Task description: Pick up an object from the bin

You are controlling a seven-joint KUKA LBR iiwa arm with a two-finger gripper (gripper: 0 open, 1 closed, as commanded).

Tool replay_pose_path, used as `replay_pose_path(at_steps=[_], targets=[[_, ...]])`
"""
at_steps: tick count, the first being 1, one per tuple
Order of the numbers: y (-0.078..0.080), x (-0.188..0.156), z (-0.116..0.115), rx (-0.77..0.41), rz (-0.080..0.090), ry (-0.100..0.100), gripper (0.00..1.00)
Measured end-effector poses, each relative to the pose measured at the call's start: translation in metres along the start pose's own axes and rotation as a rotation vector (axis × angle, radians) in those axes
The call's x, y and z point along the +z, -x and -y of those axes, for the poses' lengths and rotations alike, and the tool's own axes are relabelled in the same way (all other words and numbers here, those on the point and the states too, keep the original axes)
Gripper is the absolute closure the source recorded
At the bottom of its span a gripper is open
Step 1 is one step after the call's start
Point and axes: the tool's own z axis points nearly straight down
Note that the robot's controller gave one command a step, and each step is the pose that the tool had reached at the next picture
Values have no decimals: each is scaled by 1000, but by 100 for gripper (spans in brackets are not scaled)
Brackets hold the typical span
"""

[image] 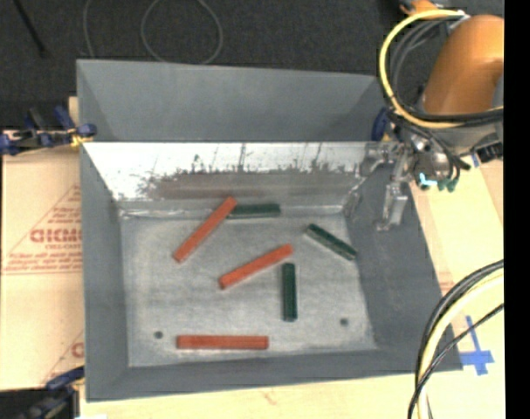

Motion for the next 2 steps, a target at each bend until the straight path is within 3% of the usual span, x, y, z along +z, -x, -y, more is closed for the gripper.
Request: replay_pose_path(at_steps=[1, 2], targets=[[-39, 141, -31, -28, 1, 1, 0], [-36, 136, -30, -30, 10, -2, 100]])
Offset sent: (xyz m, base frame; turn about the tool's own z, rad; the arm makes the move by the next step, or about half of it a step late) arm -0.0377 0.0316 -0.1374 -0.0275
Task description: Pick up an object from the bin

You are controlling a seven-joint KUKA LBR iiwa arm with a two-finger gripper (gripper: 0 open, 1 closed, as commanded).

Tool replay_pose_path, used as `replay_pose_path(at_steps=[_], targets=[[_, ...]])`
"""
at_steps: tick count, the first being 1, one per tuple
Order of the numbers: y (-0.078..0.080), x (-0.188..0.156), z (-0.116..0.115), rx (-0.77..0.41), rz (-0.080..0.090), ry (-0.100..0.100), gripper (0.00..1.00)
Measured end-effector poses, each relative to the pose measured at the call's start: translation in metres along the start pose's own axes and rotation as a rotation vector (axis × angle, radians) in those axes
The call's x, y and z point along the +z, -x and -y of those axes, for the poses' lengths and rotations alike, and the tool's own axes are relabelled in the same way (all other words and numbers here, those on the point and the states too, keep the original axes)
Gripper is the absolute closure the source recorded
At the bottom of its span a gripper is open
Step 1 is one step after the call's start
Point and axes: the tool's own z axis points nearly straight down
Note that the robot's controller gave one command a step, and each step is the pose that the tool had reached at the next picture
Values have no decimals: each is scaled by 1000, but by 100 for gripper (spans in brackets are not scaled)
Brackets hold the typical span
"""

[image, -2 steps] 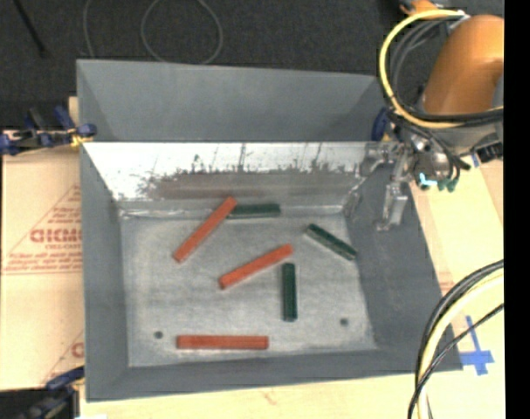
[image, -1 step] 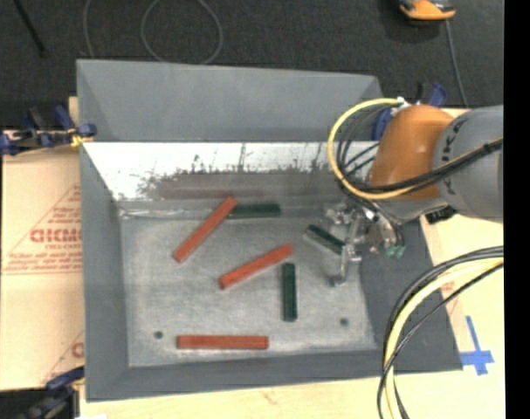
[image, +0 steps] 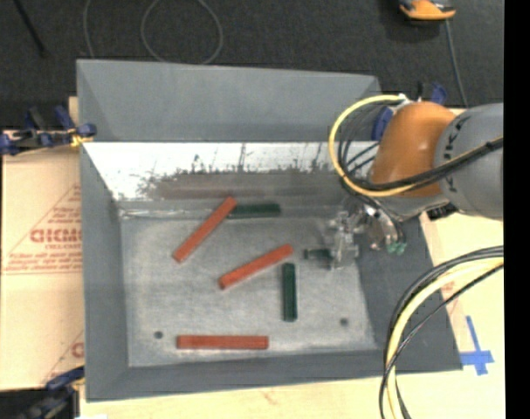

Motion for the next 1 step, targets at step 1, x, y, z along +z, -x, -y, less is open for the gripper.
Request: replay_pose_path(at_steps=[1], targets=[[12, -129, 25, 4, 7, -2, 100]])
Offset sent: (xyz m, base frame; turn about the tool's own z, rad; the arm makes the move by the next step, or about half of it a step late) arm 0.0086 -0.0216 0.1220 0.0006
